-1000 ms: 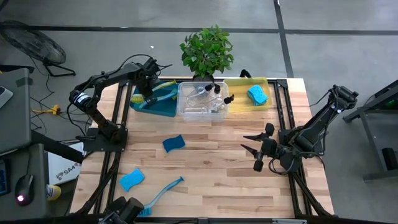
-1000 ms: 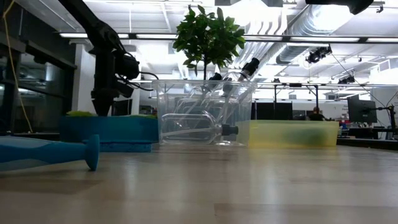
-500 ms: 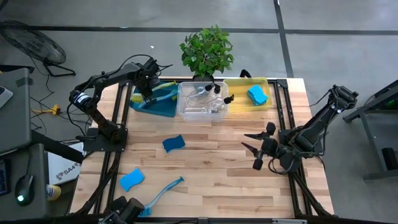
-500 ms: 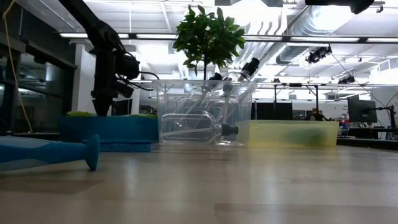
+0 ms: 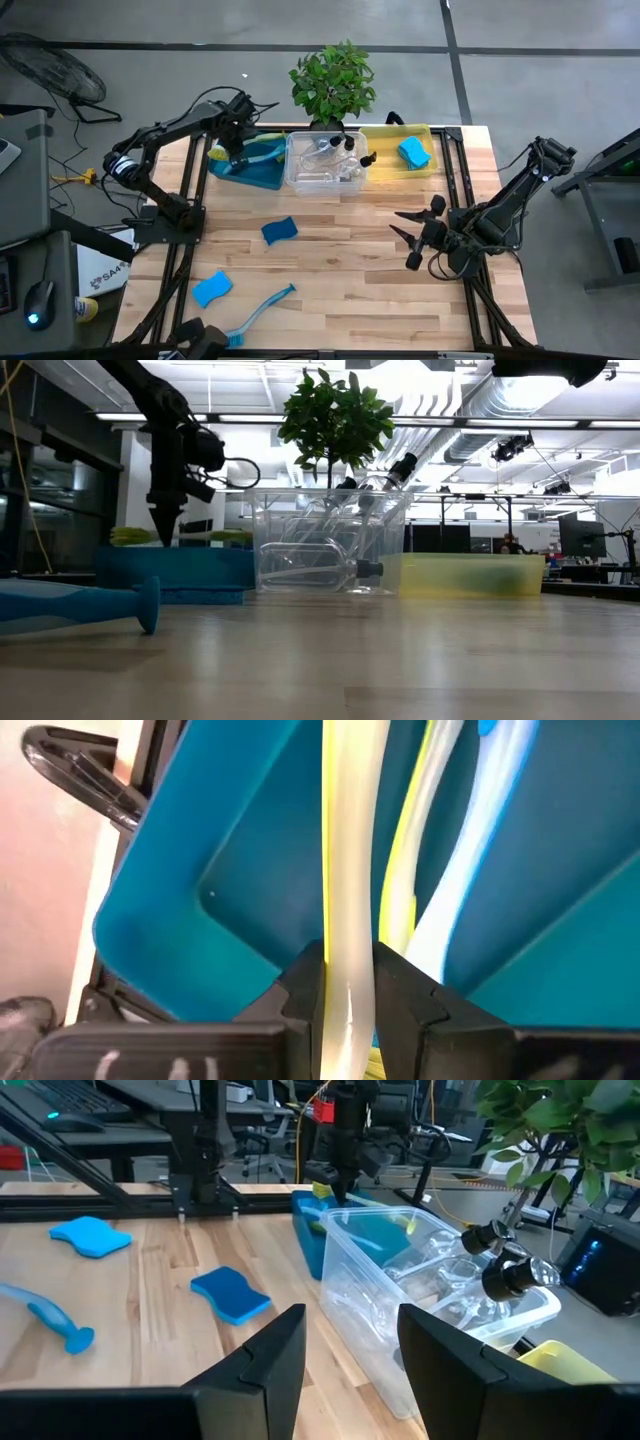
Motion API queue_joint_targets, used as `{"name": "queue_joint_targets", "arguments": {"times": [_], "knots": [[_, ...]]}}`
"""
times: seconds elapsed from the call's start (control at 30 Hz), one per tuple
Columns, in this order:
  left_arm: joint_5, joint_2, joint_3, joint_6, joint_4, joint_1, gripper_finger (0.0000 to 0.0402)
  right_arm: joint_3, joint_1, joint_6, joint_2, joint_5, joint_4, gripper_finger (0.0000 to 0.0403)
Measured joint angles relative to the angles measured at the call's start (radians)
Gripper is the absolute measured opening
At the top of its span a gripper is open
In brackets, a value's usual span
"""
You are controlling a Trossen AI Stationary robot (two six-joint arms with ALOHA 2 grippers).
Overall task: Pick & Place Kitchen Sink Supplies
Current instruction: Put the light green dish brush into the blue bin
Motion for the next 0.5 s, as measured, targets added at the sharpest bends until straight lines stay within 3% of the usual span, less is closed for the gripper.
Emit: {"name": "queue_joint_targets", "arguments": {"times": [0.23,0.5], "knots": [[0.072,0.0,-0.018,0.028,-0.009,0.0,0.0053,0.0,0.0,0.039,0.0,-0.002,-0.02,0.0154],[0.078,0.001,-0.053,0.027,0.022,0.0,0.0053,0.0,0.0,0.051,0.0,-0.002,-0.033,0.0154]]}}
